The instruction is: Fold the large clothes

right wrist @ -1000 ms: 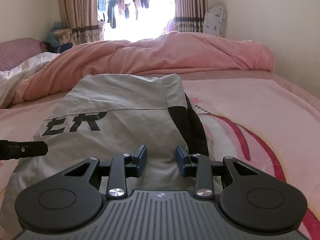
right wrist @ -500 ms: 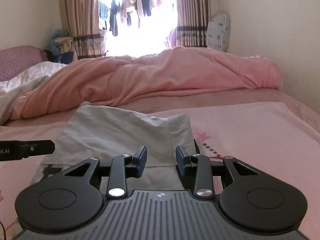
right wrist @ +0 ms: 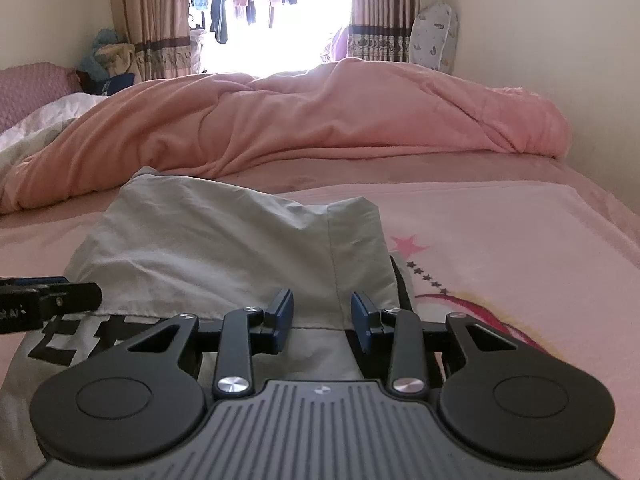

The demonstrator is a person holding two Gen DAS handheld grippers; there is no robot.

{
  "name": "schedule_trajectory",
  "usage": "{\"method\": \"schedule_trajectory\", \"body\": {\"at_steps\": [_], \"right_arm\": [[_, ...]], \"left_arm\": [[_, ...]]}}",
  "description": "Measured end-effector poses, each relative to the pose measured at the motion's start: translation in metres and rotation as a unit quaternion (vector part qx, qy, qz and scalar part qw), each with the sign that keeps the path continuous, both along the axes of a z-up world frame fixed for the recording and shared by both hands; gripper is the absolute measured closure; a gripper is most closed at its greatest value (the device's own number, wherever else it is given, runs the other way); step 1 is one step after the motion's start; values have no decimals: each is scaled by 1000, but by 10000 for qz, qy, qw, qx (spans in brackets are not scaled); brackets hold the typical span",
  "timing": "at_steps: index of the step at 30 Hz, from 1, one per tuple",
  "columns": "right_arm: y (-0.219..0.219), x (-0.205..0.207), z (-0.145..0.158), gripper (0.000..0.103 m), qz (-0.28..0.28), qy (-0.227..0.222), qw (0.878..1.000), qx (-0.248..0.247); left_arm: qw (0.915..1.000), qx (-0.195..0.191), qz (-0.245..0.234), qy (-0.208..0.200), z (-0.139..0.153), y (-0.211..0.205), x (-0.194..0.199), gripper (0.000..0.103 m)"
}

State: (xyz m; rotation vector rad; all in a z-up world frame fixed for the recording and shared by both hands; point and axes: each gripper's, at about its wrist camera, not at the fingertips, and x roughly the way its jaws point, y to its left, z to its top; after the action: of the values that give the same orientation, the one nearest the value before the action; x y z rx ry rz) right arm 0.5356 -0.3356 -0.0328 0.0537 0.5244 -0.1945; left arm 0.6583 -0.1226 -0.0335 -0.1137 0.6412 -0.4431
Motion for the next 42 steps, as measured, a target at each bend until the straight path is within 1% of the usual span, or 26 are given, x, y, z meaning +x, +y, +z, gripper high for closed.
{"method": "schedule_trajectory", "body": {"at_steps": [2,4,5,8,11,13,15,16,19,21,25,27,28,29,30,31,32,34,36,37,38,40,42], "right_arm": [[2,-15,7,63,75,-73,9999,32],[4,-38,12,63,176,-224,9996,43],[5,-53,13,63,224,-299,9993,65],[8,-91,10,63,385,-383,9984,140],[10,-122,1,63,409,-387,9983,166],[10,-136,-6,63,396,-330,9984,231],[6,-138,-13,63,385,-182,9987,287],[4,-138,-18,63,355,-116,9988,328],[0,-134,-31,63,281,-18,9987,427],[-2,-133,-38,63,279,-42,9986,440],[-6,-134,-42,62,316,-54,9983,478],[-11,-135,-38,57,447,-39,9972,598],[-18,-136,-33,53,546,-110,9956,759],[-23,-139,-28,43,642,-253,9933,930],[-33,-143,-24,36,738,-465,9898,1130],[-45,-144,-21,21,760,-640,9865,1302],[-58,-143,-18,18,732,-738,9839,1457],[-84,-133,-18,18,754,-661,9783,1812],[-106,-120,-26,18,828,-486,9710,2191],[-116,-113,-31,20,880,-388,9666,2376],[-123,-106,-37,21,955,-319,9624,2524],[-137,-95,-50,23,1043,-197,9505,2920],[-145,-86,-63,23,1241,-115,9352,3313]], "left_arm": [[9999,-107,-96,-66,6,2,-16,56],[9996,-10,-172,-223,14,5,-42,53],[9994,24,-195,-297,17,8,-55,52],[9980,-58,-456,-432,19,18,-100,52],[9978,-74,-565,-342,10,26,-136,52],[9979,-102,-597,-226,1,29,-150,52],[9978,-93,-654,-80,-11,29,-158,52],[9975,-82,-701,-78,-17,29,-160,52],[9976,-46,-690,-83,-30,28,-163,52],[9977,-124,-667,-70,-38,30,-161,51],[9972,-195,-701,-159,-39,31,-161,49],[9968,-315,-727,-47,-32,34,-157,47],[9955,-495,-804,64,-28,39,-153,38],[9938,-701,-847,172,-23,46,-150,29],[9922,-902,-826,239,-17,54,-146,25],[9917,-1029,-728,235,-12,61,-141,17],[9922,-1075,-604,173,-7,68,-136,13],[9934,-1070,-395,146,-2,82,-123,12],[9921,-1160,-280,399,-6,97,-102,12],[9899,-1267,-283,570,-10,103,-92,12],[9857,-1441,-347,795,-16,110,-82,11],[9740,-1834,-471,1246,-30,120,-64,11],[9649,-2062,-573,1520,-42,125,-55,11]]}}
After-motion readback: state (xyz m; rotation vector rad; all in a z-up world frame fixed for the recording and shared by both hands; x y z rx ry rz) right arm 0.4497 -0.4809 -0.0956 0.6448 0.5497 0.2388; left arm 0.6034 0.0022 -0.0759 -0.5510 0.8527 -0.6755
